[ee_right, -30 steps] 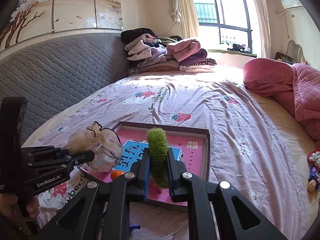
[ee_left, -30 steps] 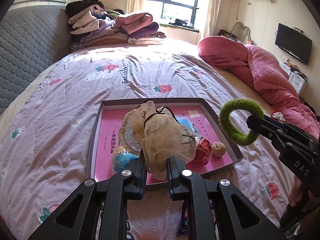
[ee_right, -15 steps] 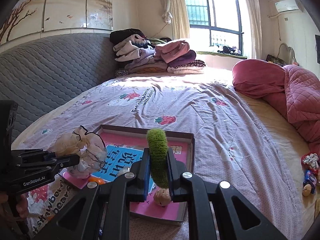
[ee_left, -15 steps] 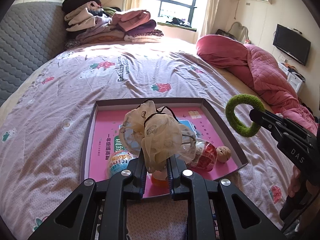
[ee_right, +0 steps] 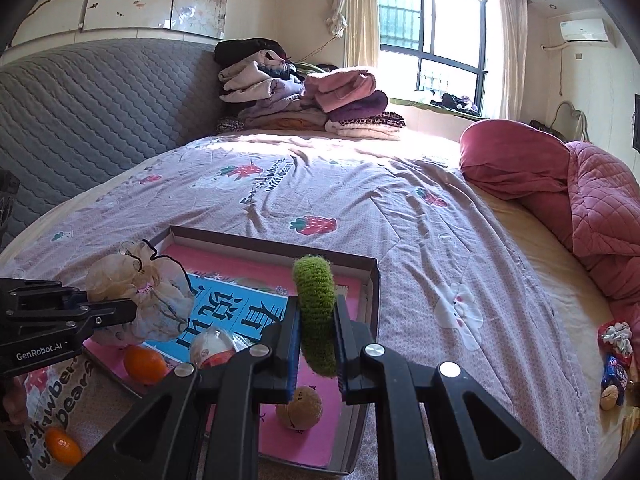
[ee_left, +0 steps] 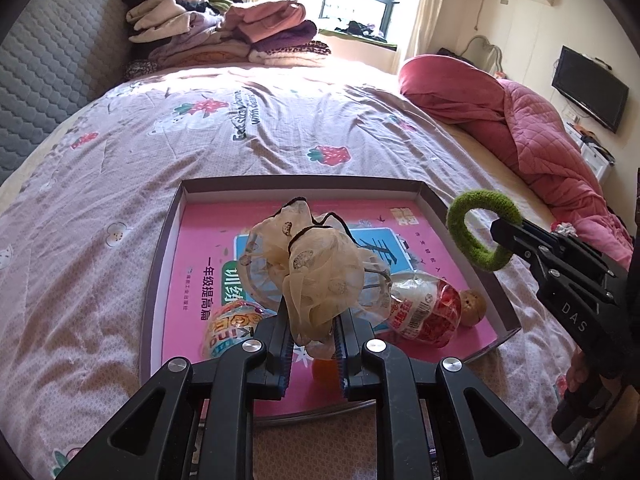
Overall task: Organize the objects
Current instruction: 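Carry the scrunchie over the box with left tool while right tool carries the green ring, then lower and release the scrunchie from left tool while right tool drops the green ring in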
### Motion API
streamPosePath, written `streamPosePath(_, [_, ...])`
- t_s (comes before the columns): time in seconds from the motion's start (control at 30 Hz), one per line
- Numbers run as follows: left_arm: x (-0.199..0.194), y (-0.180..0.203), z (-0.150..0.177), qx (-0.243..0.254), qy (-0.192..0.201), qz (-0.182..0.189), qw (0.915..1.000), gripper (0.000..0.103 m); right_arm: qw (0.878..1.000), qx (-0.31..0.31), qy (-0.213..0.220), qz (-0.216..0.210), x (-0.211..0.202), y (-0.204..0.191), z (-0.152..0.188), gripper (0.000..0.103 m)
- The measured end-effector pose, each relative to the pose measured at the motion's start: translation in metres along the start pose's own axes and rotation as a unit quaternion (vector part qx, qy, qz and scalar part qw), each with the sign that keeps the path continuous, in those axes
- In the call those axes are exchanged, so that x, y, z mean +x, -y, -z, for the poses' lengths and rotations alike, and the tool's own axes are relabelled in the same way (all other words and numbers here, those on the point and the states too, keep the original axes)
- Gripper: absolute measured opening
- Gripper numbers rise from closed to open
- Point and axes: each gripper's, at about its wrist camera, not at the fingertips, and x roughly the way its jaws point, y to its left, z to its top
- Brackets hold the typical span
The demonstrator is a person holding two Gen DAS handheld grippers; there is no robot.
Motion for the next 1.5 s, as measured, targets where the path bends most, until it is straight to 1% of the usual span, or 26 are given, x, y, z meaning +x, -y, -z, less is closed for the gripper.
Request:
streamPosePath(0.1, [0.004, -0.002, -0.001, -0.002, -0.003, 0.003, 1.0000, 0.019, 1.000, -0.006, -0.009, -0.002, 0.008, -0.003, 0.003, 0.015])
streamPosePath(0.43, [0.010, 0.000, 0.002, 0.004, -0.015, -0.001, 0.9999, 0.021, 0.999, -0.005, -0.039, -0.034, 0.020, -0.012, 0.014, 0.016])
streamPosePath(0.63, [0.013, 0.000, 0.004, 0.009, -0.022, -0.004, 0.9997, 0.021, 0.997, 0.011, -0.051, -0.055, 0.022, -0.011, 0.014, 0.017])
streamPosePath(0.93, [0.013, 0.001, 0.005, 0.011, -0.023, -0.004, 0.9997, 0.026, 0.996, 0.015, -0.061, -0.061, 0.023, -0.015, 0.013, 0.017])
streamPosePath(1.0, [0.012, 0.002, 0.005, 0.012, -0.022, -0.005, 0.9997, 0.027, 0.996, 0.015, -0.059, -0.059, 0.023, -0.015, 0.012, 0.021])
streamPosePath(1.07, [0.011, 0.002, 0.005, 0.012, -0.021, -0.005, 0.9997, 0.027, 0.997, 0.012, -0.059, -0.058, 0.022, -0.016, 0.011, 0.028])
streamPosePath(1.13, [0.011, 0.002, 0.005, 0.013, -0.021, -0.005, 0.9997, 0.030, 0.997, 0.010, -0.059, -0.057, 0.022, -0.017, 0.011, 0.032])
streamPosePath(1.17, [0.011, 0.002, 0.005, 0.014, -0.022, -0.005, 0.9997, 0.031, 0.997, 0.008, -0.059, -0.057, 0.021, -0.017, 0.011, 0.033])
streamPosePath(1.37, [0.010, 0.003, 0.005, 0.017, -0.023, -0.009, 0.9996, 0.040, 0.997, 0.007, -0.058, -0.059, 0.018, -0.020, 0.012, 0.034])
streamPosePath(1.47, [0.010, 0.002, 0.005, 0.016, -0.022, -0.013, 0.9995, 0.045, 0.997, 0.005, -0.055, -0.061, 0.015, -0.022, 0.012, 0.034])
streamPosePath(1.5, [0.009, 0.002, 0.004, 0.015, -0.022, -0.014, 0.9996, 0.048, 0.996, 0.005, -0.055, -0.064, 0.014, -0.023, 0.011, 0.034])
